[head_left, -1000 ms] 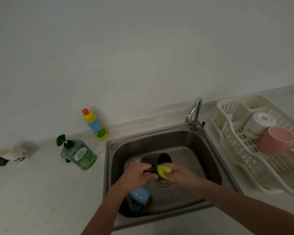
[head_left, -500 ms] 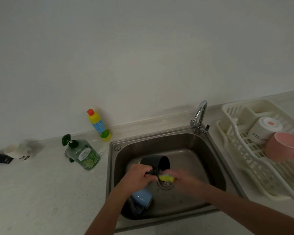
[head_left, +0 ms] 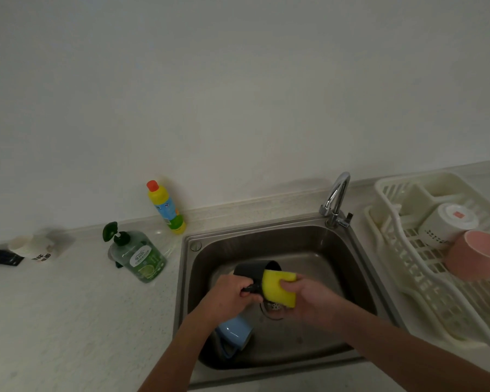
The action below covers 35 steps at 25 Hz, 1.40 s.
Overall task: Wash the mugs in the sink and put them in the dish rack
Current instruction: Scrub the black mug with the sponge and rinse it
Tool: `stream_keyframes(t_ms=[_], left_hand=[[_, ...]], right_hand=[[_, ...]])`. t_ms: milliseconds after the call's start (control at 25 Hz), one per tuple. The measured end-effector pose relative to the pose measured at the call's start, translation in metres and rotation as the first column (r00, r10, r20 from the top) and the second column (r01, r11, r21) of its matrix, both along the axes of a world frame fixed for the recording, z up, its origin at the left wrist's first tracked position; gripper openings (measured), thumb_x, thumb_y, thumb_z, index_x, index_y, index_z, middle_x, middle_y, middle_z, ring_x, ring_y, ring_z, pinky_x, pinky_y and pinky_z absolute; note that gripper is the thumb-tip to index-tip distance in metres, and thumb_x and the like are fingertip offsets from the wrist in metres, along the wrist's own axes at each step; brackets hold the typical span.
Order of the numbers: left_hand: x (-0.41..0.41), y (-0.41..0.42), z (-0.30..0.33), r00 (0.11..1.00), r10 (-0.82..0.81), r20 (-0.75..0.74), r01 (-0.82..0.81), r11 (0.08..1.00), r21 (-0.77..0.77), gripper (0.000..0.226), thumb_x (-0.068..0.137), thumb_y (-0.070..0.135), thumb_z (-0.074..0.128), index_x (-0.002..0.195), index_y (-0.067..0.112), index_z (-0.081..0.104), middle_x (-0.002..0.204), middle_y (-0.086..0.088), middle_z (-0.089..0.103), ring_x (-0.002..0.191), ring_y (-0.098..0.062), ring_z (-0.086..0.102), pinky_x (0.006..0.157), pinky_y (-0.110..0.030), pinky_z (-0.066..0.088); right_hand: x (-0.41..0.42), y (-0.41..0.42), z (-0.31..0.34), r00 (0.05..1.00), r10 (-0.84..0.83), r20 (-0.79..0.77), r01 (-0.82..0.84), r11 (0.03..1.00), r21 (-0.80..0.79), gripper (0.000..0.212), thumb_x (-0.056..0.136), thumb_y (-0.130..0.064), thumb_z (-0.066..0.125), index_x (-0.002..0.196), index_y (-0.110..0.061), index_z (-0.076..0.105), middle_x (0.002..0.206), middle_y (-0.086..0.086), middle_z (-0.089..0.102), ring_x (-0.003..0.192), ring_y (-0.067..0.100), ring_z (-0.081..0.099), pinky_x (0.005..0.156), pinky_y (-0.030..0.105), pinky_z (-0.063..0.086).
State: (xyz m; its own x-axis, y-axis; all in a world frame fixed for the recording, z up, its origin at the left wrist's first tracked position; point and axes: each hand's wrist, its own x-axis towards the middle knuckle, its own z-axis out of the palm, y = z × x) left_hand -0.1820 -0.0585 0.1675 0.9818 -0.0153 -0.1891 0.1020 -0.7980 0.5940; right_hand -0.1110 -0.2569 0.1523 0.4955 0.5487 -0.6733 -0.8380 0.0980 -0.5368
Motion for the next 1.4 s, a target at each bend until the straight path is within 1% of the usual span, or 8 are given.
stream_keyframes(t_ms=[280,400,560,760,960,1120,1320,1400], left_hand=[[0.006,-0.009,-0.001,0.980,-0.012,-0.199,0.057,0.973,0.224,0.021,0.088,0.032,0.069,0.092,0.011,0.067,0.084,-0.001,0.065,0.081,-0.015,0.063,0.081,-0.033,0.055],[0.010,-0.027,0.004,0.977,-0.046,-0.206,0.091,0.973,0.214,0.018,0.088,0.030,0.070,0.091,0.013,0.067,0.082,0.003,0.063,0.078,-0.011,0.061,0.074,-0.023,0.049],[0.015,-0.050,0.019,0.980,-0.066,-0.188,0.104,0.974,0.200,0.014,0.089,0.028,0.070,0.091,0.014,0.067,0.083,0.007,0.061,0.073,-0.004,0.055,0.069,-0.013,0.042],[0.006,-0.072,0.030,0.980,-0.030,-0.194,0.052,0.993,0.106,0.014,0.089,0.035,0.067,0.087,0.021,0.064,0.074,0.012,0.057,0.064,0.001,0.053,0.065,-0.012,0.045],[0.017,-0.074,0.032,0.988,0.065,-0.138,-0.063,0.998,0.018,0.039,0.103,0.033,0.045,0.067,0.022,0.057,0.056,0.011,0.047,0.048,-0.001,0.044,0.053,-0.013,0.035],[0.029,-0.064,0.022,0.994,0.098,-0.044,-0.098,0.995,-0.006,0.039,0.101,0.027,0.047,0.062,0.023,0.050,0.056,0.010,0.045,0.047,-0.003,0.041,0.052,-0.015,0.033],[0.035,-0.054,0.008,0.953,0.280,0.116,-0.261,0.953,-0.151,0.014,0.092,0.023,0.051,0.083,0.030,0.044,0.079,0.010,0.050,0.069,-0.004,0.050,0.063,-0.018,0.042],[0.032,-0.049,-0.001,0.861,0.508,0.026,-0.462,0.801,-0.381,0.019,0.085,0.026,0.054,0.101,0.030,0.043,0.097,0.003,0.057,0.083,-0.011,0.062,0.071,-0.028,0.056]], right_hand=[[0.044,-0.043,0.008,0.870,0.072,0.488,0.027,0.981,-0.193,0.029,0.094,-0.009,0.062,0.123,-0.015,0.067,0.112,0.004,0.072,0.107,0.025,0.067,0.090,0.041,0.055],[0.047,-0.035,0.001,0.392,0.448,0.804,-0.073,0.886,-0.458,0.037,0.091,-0.020,0.069,0.124,-0.038,0.063,0.130,-0.013,0.063,0.119,0.003,0.057,0.108,0.032,0.044],[0.059,-0.032,-0.015,-0.123,0.703,0.701,-0.135,0.688,-0.714,0.061,0.090,-0.036,0.066,0.146,-0.038,0.041,0.148,-0.015,0.043,0.131,0.003,0.040,0.110,0.020,0.030],[0.073,-0.038,-0.020,-0.142,0.679,0.720,-0.147,0.705,-0.694,0.059,0.090,-0.026,0.066,0.144,-0.038,0.045,0.129,-0.009,0.043,0.111,0.003,0.040,0.095,0.016,0.036],[0.070,-0.040,-0.035,-0.157,0.622,0.767,-0.164,0.750,-0.641,0.062,0.089,-0.013,0.064,0.144,-0.034,0.046,0.150,-0.013,0.043,0.138,0.003,0.038,0.117,0.030,0.031],[0.068,-0.034,-0.019,-0.234,0.630,0.741,0.042,0.768,-0.639,0.081,0.077,-0.003,0.073,0.146,-0.033,0.043,0.146,-0.011,0.047,0.131,0.000,0.038,0.112,0.008,0.018],[0.060,-0.016,-0.008,-0.304,0.702,0.644,0.251,0.711,-0.657,0.087,0.066,-0.018,0.088,0.141,-0.022,0.045,0.136,0.005,0.060,0.113,0.020,0.066,0.093,0.029,0.052],[0.052,-0.007,0.001,-0.285,0.721,0.632,0.290,0.693,-0.660,0.095,0.056,-0.017,0.092,0.137,-0.023,0.045,0.134,0.004,0.062,0.107,0.019,0.069,0.084,0.028,0.057]])
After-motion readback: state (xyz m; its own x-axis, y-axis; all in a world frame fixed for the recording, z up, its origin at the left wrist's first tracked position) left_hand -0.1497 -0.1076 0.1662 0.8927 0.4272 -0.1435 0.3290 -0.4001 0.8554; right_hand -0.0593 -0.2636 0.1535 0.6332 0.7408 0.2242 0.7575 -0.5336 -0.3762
